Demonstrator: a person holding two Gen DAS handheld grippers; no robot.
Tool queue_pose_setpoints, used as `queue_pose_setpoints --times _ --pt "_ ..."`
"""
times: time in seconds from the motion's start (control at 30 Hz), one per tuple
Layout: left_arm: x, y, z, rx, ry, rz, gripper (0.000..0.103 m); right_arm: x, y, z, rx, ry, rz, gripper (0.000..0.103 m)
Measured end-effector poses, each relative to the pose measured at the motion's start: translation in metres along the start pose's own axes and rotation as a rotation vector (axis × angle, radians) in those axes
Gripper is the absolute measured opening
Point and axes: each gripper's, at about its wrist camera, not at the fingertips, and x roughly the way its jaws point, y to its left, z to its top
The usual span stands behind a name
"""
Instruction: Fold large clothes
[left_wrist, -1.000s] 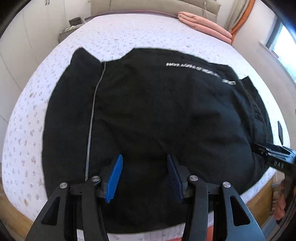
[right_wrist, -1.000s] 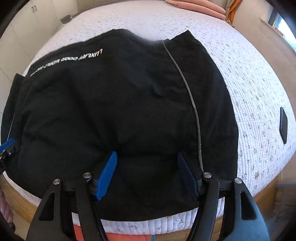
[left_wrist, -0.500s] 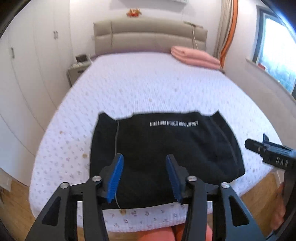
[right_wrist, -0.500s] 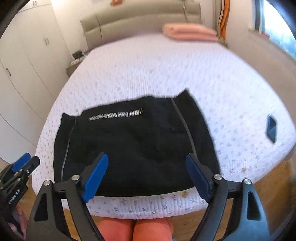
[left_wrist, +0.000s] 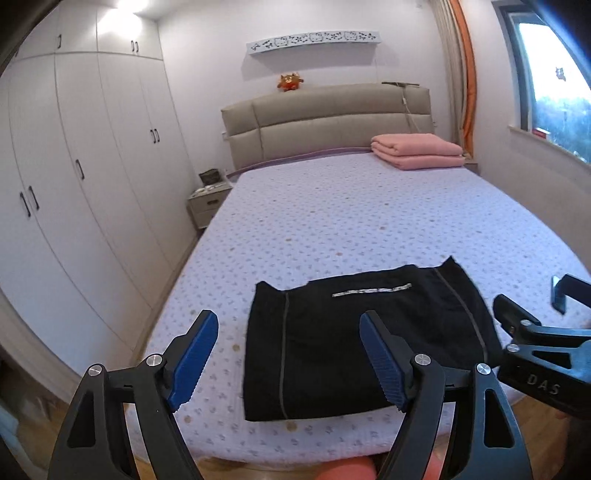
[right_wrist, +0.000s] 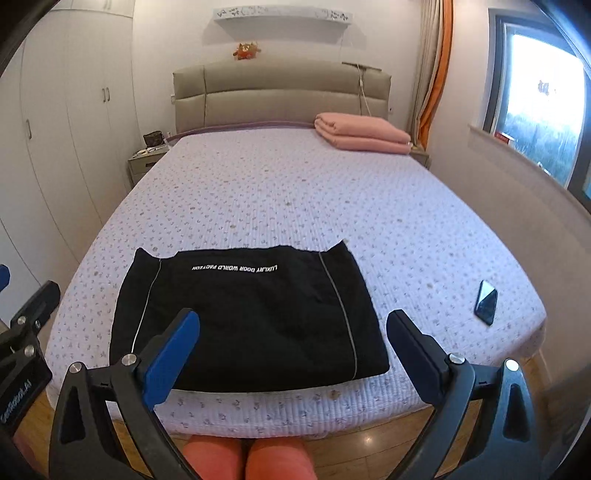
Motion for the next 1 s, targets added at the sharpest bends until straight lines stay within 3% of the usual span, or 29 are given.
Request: queue_pose_setpoints --times 0.27,1.0 --pt "-0.001 -0.007 -0.004 -0.012 0.029 -0.021 0.08 -0.004 -0.013 0.0 0.039 -0.002 0.016 0.102" --pt "0.048 -0.022 -0.012 -0.016 0.155 -0.062 0.08 0.038 -0.028 0.001 0.087 0.095 0.044 0.102"
